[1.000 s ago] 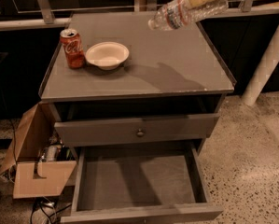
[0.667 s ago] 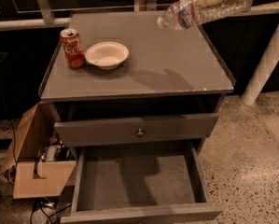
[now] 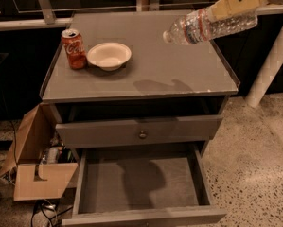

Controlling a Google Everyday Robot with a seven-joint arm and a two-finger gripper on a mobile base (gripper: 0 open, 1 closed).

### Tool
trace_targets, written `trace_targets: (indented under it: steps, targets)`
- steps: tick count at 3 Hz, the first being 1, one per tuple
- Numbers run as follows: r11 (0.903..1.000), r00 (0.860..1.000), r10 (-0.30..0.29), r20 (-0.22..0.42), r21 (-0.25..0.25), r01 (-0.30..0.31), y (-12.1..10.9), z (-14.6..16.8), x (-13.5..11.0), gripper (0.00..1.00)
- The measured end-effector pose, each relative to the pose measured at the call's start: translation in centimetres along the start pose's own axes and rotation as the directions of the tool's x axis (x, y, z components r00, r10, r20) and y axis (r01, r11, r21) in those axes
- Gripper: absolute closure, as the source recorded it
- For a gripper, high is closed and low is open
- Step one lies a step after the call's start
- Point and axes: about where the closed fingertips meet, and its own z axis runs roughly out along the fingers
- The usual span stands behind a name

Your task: Place water bottle into middle drawer

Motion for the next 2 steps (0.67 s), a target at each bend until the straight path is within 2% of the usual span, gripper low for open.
trace_targets:
  steps: [1, 2]
  targets:
    - [0.9979, 0.998, 0.06, 0.022, -0.025, -0.059, 0.1, -0.5, 3.0, 1.0]
    - [0.9898, 0.991, 0.132, 0.001, -0.055, -0.132, 0.2, -0.8, 8.7, 1.0]
